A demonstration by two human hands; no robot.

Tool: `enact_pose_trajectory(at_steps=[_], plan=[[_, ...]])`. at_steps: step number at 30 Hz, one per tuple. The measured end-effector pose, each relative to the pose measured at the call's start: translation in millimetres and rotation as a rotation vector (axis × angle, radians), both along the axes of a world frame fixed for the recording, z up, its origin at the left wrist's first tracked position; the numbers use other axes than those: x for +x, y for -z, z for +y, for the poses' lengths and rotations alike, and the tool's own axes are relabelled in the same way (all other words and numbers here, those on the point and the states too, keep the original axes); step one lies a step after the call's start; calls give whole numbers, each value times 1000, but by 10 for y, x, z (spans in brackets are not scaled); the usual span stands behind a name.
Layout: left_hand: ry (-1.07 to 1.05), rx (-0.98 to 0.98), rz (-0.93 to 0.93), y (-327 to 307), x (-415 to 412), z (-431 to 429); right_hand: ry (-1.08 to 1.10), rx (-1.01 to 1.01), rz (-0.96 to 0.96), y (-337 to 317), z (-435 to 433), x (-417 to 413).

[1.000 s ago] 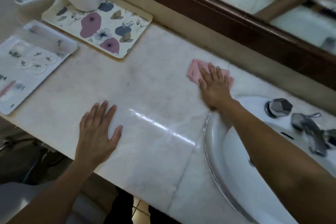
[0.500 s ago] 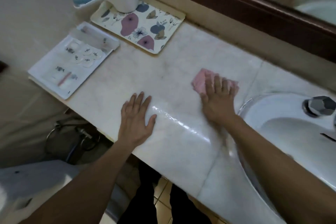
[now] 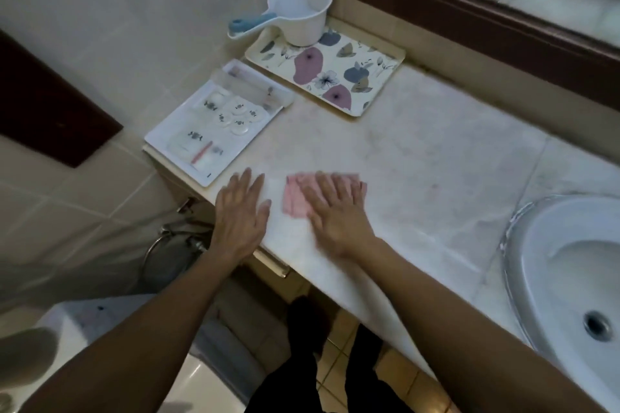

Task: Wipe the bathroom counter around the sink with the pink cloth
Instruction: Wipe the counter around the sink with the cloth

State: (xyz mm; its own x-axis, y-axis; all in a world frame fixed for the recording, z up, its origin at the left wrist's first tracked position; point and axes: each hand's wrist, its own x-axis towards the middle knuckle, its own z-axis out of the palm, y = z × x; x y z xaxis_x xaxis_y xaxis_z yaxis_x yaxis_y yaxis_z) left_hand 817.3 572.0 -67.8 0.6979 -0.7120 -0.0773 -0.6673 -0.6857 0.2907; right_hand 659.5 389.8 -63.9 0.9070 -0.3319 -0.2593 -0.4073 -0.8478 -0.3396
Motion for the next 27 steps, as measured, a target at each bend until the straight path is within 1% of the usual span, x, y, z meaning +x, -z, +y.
enact_pose_trajectory(at_steps=[2, 4, 7, 9, 12, 14, 15, 18, 19, 21, 23, 24, 27], plan=[[57, 56, 0, 112, 53, 2, 112, -35, 17, 7, -359, 339], [70, 72, 2, 204, 71, 9, 242, -66, 55, -10, -731, 487], [81, 73, 1, 207, 81, 35, 399, -98, 95, -16, -1087, 251], [90, 87, 0, 177, 83, 26, 518, -113, 94, -29, -1045, 16], [88, 74, 103, 100, 94, -5, 624, -111, 89, -40, -600, -18], [78, -4, 215, 10, 143, 9, 652, -128, 56, -105, -335, 116], [49, -79, 270, -50, 178, 30, 673, -124, 28, -181, -276, 210], [-141, -355, 307, -233, 282, 157, 702, -62, -133, -410, -312, 559], [-231, -410, 322, -304, 312, 215, 688, -9, -209, -490, -342, 695], [-464, -490, 446, -400, 408, 324, 609, 102, -315, -647, -412, 1013], [-705, -573, 623, -404, 537, 412, 527, 148, -331, -757, -524, 1359], [-799, -611, 673, -377, 611, 449, 492, 144, -324, -788, -590, 1536], [-961, -674, 770, -345, 794, 522, 414, 43, -243, -856, -757, 2030]])
